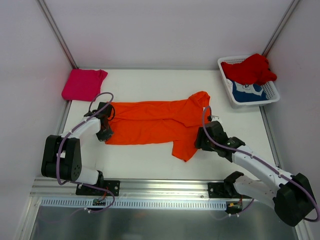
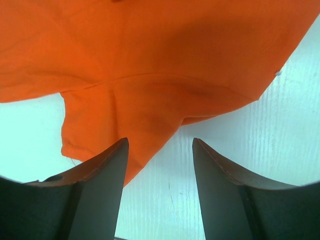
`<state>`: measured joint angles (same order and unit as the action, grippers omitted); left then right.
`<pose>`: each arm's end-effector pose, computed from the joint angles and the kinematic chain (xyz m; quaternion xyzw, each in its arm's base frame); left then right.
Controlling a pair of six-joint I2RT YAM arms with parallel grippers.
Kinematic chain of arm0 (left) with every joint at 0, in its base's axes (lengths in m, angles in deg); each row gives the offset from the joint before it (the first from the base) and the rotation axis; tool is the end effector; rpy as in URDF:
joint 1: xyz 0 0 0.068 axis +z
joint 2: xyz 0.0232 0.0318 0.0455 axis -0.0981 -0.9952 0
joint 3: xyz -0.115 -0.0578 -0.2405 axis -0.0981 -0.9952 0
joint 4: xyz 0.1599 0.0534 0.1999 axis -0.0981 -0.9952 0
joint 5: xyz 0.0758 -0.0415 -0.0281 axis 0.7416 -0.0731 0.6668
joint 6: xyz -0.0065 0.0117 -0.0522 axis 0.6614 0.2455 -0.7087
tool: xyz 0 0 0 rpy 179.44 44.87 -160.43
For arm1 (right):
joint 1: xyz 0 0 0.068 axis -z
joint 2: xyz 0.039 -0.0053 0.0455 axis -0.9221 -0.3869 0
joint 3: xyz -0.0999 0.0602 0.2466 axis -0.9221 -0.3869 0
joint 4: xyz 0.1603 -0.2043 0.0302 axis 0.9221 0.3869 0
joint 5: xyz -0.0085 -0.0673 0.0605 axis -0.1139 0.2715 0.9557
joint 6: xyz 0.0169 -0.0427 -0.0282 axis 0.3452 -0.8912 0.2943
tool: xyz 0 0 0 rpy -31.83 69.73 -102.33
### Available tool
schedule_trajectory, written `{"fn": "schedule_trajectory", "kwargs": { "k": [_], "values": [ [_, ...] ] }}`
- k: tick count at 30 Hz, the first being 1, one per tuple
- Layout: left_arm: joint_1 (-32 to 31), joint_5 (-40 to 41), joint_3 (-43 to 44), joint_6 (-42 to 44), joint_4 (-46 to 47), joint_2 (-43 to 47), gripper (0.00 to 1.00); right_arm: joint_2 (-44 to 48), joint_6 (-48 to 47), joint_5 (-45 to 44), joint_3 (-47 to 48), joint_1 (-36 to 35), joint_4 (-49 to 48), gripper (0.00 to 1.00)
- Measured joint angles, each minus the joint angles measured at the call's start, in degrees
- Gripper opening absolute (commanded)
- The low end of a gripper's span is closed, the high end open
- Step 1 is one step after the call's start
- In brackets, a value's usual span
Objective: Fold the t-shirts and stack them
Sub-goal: Fold the tshirt
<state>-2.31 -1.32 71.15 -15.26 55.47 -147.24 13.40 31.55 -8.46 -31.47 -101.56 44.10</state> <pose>0.2504 -0.0245 0.1726 -0.2433 0.9420 0.0685 0.2209 0.1651 0.1052 0.2055 -0.0813 0.9175 0.1025 0.3755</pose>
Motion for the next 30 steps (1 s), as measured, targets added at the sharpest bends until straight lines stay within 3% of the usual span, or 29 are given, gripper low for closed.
{"fn": "schedule_trajectory", "kwargs": {
  "k": [8, 15, 21, 30],
  "values": [
    [0.0, 0.0, 0.0, 0.0, -0.1, 0.0, 0.00, -0.5, 1.9, -0.1, -3.1, -5.5, 1.2, 0.57],
    [-0.4, 0.0, 0.0, 0.0, -0.3, 0.0, 0.00, 5.4, 5.8, -2.6, -5.5, -12.0, 5.1, 0.57],
    [-0.8, 0.0, 0.0, 0.0, -0.5, 0.0, 0.00, 2.8, 7.5, -5.2, -6.1, -16.3, 4.8, 0.58],
    [-1.9, 0.1, 0.0, 0.0, -0.6, -0.3, 0.00, 1.6, 13.3, -2.9, -12.9, -18.0, -14.9, 0.58]
  ]
}}
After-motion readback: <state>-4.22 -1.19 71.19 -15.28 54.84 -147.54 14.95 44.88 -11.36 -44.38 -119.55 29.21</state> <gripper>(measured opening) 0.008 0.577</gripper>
